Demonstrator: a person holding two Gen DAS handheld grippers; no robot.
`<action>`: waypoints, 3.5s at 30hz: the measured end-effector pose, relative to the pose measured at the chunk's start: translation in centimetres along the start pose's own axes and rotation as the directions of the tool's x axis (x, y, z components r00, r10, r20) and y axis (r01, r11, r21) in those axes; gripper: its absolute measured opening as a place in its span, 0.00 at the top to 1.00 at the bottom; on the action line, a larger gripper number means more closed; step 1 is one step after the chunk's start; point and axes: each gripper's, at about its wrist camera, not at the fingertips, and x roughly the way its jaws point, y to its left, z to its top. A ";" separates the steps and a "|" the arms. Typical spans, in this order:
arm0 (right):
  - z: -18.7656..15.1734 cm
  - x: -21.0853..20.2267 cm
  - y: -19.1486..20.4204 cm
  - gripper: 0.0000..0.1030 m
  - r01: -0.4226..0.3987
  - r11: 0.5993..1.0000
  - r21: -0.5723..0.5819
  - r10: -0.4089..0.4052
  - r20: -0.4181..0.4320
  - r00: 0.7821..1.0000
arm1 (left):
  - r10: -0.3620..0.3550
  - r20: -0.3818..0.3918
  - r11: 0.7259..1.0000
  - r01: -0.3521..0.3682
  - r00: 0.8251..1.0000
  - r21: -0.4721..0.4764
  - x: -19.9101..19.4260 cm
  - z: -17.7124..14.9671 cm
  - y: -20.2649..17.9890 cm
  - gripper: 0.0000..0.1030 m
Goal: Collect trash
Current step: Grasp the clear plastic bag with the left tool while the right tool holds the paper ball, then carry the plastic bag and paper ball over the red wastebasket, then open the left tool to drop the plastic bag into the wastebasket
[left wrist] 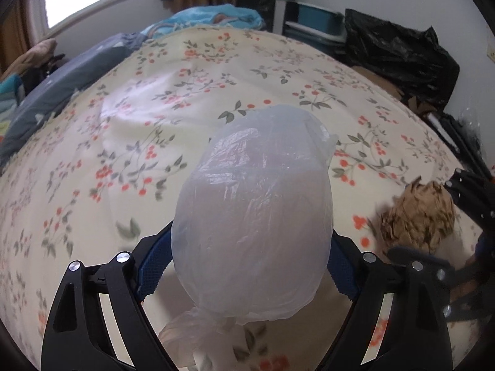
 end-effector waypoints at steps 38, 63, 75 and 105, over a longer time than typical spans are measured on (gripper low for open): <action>-11.3 -25.3 8.5 0.38 -0.058 0.994 -0.093 0.061 0.031 0.998 | 0.211 -0.013 0.956 -0.209 0.977 -0.203 -27.7 -18.8 -13.1 0.18; -29.5 -34.3 14.4 0.38 -0.191 0.973 -0.130 0.178 -0.102 0.979 | 0.113 -0.154 0.976 -0.139 0.982 -0.167 -33.6 -37.8 -26.4 0.17; -36.5 -30.1 15.3 0.38 -0.219 0.969 -0.112 0.186 -0.247 0.951 | 0.023 -0.393 0.980 -0.099 0.919 -0.174 -24.3 -45.7 -27.5 0.17; -39.9 -24.5 15.2 0.38 -0.247 0.965 -0.086 0.196 -0.389 0.900 | -0.067 -0.593 0.986 -0.039 0.802 -0.164 -15.0 -48.8 -28.2 0.13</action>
